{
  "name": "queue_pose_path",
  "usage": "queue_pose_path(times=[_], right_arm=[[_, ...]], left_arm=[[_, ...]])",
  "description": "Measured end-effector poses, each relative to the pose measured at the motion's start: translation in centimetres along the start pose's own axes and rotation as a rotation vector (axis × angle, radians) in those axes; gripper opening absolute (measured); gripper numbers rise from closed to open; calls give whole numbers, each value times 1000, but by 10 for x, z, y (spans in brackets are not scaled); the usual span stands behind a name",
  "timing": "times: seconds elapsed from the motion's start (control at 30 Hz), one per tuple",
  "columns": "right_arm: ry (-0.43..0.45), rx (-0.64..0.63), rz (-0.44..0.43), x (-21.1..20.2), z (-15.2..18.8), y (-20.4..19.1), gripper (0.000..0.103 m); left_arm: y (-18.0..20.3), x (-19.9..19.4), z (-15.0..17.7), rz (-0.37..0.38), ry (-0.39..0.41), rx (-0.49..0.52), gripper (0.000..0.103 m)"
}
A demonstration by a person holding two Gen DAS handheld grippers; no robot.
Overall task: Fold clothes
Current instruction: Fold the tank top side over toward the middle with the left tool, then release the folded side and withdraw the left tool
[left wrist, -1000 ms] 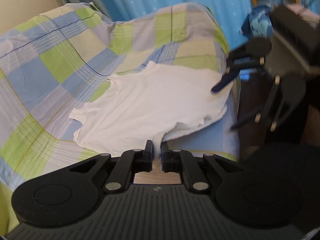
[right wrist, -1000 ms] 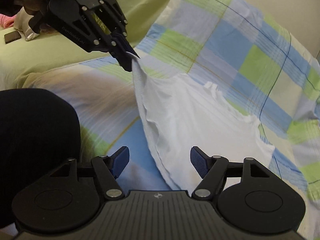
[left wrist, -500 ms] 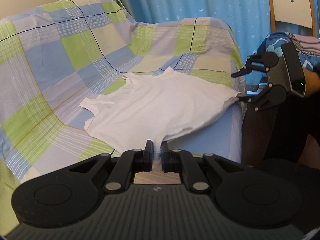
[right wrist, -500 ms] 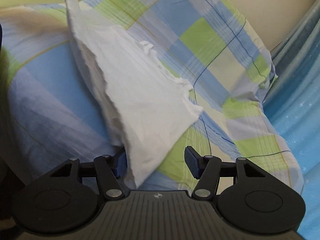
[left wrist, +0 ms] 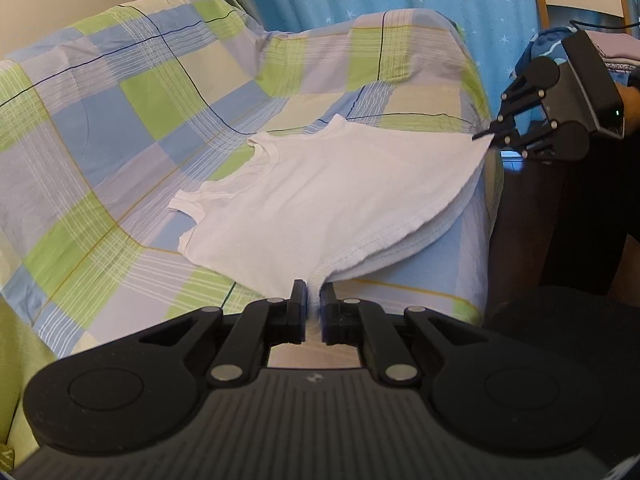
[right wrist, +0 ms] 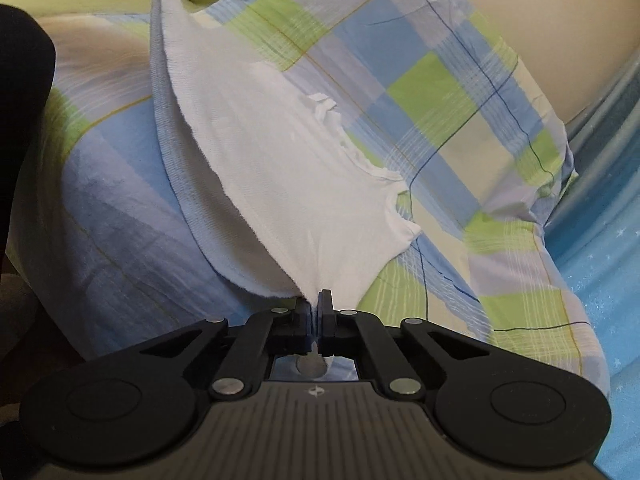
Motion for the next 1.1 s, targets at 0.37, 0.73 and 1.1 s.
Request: queue_pose_path(times=[0.37, 0.73, 1.1], right_arm=[[-20, 4, -29, -37, 1, 5, 0], [34, 16, -51, -54, -27, 68, 0], [-227, 323, -391, 147, -15, 186, 12]], left_arm=[[13, -26, 0, -6, -25, 50, 4], [-27, -26, -31, -30, -7, -85, 5], [-123, 168, -30, 46, -184, -313, 6]])
Point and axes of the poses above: each gripper's, at about its wrist camera, not at the fingertips, and x roughly the way its jaws point, y to its right, z to its underside, the point moved 2 cm from there along x, roughly the way its jaws point, and after that the axes turned 2 degrees about -z, right-handed, at the moved point
